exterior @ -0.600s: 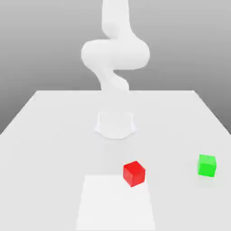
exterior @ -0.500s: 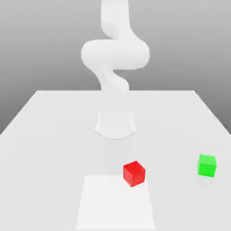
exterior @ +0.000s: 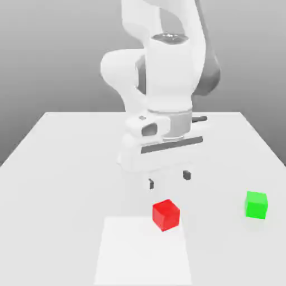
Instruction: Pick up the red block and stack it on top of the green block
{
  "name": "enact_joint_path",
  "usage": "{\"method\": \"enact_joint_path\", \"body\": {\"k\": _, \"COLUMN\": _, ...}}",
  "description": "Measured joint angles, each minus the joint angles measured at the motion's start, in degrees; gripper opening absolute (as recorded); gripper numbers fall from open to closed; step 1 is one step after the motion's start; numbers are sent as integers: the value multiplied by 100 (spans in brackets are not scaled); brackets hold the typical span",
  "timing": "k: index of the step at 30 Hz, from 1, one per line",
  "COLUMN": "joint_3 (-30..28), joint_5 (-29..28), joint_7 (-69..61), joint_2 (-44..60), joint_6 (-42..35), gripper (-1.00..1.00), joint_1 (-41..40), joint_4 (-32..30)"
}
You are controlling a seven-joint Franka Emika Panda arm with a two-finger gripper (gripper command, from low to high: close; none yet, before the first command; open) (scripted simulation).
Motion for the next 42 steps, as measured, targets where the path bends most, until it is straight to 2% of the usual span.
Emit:
{"method": "enact_joint_path", "body": {"k": 5, "joint_3": 32, "joint_5": 47, "joint_7": -98, "joint_2": 1252, "joint_6": 1037, "gripper": 0, "joint_1": 29, "joint_4": 50}}
{"method": "enact_joint_path", "body": {"k": 6, "joint_3": 38, "joint_5": 66, "joint_7": -114, "joint_2": 1431, "joint_6": 1190, "gripper": -100, "joint_1": 30, "joint_4": 73}}
{"method": "enact_joint_path", "body": {"k": 13, "joint_3": 50, "joint_5": 63, "joint_7": -111, "joint_2": 1460, "joint_6": 1211, "gripper": -100, "joint_1": 18, "joint_4": 76}}
{"method": "enact_joint_path", "body": {"k": 21, "joint_3": 49, "joint_5": -13, "joint_7": -67, "joint_2": -37, "joint_6": -80, "gripper": -100, "joint_1": 10, "joint_4": -131}}
{"method": "enact_joint_path", "body": {"k": 37, "joint_3": 1390, "joint_5": 175, "joint_7": -2956, "joint_2": 135, "joint_6": -1158, "gripper": -100, "joint_1": 2351, "joint_4": 1123}}
{"method": "enact_joint_path", "body": {"k": 39, "joint_3": 1457, "joint_5": 94, "joint_7": -3124, "joint_2": 325, "joint_6": -1083, "gripper": -100, "joint_1": 2516, "joint_4": 1234}}
{"method": "enact_joint_path", "body": {"k": 42, "joint_3": 1334, "joint_5": -238, "joint_7": -2952, "joint_2": 895, "joint_6": -585, "gripper": -100, "joint_1": 2591, "joint_4": 1290}}
